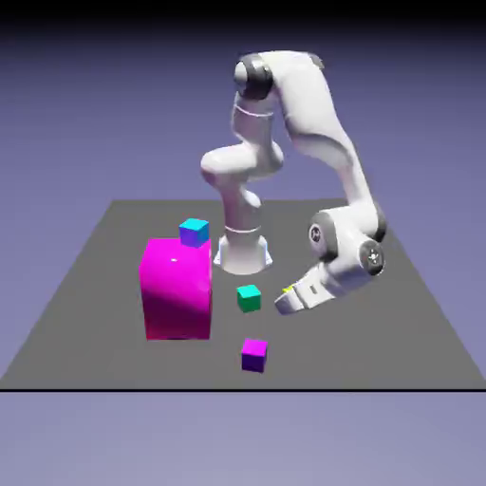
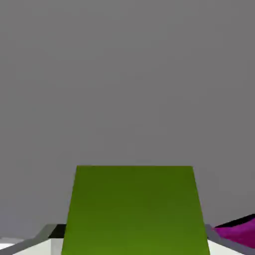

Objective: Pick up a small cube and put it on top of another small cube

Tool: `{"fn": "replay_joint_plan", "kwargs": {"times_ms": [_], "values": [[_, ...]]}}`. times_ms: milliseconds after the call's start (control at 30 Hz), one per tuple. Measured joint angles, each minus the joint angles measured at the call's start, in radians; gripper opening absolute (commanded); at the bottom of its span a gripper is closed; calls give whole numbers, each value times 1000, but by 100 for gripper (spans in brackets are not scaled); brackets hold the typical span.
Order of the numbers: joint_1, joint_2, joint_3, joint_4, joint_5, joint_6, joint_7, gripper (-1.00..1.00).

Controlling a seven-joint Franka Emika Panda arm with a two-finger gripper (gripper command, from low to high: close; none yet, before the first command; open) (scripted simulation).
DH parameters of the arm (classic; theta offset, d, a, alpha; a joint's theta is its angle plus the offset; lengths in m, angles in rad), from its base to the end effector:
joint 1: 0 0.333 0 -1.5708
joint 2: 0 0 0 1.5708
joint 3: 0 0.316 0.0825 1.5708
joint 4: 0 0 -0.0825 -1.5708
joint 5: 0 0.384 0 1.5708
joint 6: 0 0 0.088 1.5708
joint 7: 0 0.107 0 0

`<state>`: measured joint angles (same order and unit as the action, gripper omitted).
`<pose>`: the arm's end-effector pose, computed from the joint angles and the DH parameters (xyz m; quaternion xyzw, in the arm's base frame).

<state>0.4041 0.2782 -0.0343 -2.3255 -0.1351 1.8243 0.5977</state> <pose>0.3975 0.1415 0.1893 0.9211 -0.0659 -0.3084 0.2282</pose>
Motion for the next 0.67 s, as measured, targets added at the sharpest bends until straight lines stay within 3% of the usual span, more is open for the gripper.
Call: {"fn": "replay_joint_plan", "kwargs": {"times_ms": [267, 433, 467, 533, 667], "values": [[-291, -210, 115, -287, -7, 64, 104, -100], [-292, -120, 96, -372, -44, 238, 129, -100], [-293, -107, 94, -384, -49, 262, 132, 100], [-293, -107, 94, -384, -53, 262, 134, 100], [-283, -198, 112, -299, -15, 88, 109, 100]]}}
